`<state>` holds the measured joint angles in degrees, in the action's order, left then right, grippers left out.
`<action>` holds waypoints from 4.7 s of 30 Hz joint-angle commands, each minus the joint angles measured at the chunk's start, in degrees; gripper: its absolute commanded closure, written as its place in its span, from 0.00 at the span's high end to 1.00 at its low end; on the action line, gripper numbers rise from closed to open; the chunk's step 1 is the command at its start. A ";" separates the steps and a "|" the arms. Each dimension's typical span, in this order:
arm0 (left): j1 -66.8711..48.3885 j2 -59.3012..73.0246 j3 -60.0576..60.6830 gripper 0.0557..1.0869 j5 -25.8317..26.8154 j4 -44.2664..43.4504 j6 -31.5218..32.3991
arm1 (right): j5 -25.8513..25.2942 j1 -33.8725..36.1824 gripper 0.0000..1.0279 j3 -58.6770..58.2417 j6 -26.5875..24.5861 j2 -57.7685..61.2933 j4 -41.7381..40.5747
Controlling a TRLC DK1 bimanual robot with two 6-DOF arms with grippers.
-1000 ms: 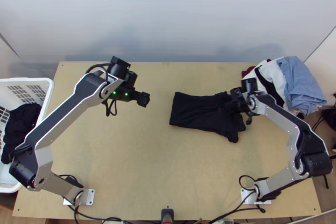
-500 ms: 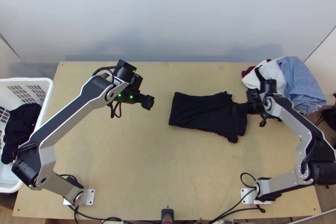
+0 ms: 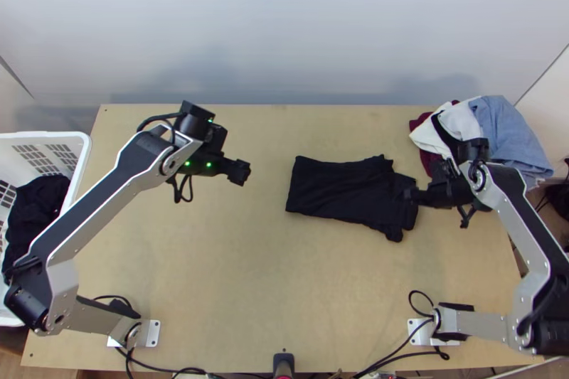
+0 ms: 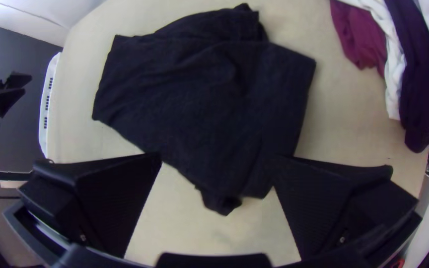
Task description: Fold the t-shirt
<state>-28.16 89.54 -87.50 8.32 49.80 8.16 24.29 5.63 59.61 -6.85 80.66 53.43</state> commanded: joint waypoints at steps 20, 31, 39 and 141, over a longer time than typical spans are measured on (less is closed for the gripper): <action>5.57 -16.50 13.50 0.96 0.03 -0.32 1.68 | 1.55 -0.97 0.96 -12.24 14.15 2.22 -0.87; 7.68 -19.58 14.99 0.96 0.03 -0.58 1.77 | 2.51 -4.22 0.93 -6.62 25.13 11.18 -9.92; 7.95 -19.49 16.22 0.96 0.03 -2.43 1.86 | 2.86 -9.67 0.85 -0.02 27.95 16.98 -15.02; 18.14 -43.83 35.74 0.96 0.03 -2.60 -1.66 | -22.98 21.97 0.03 70.20 4.65 26.92 -27.15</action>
<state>-10.52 46.59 -52.77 8.32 47.24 6.55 1.96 28.95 129.84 -3.29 107.15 28.03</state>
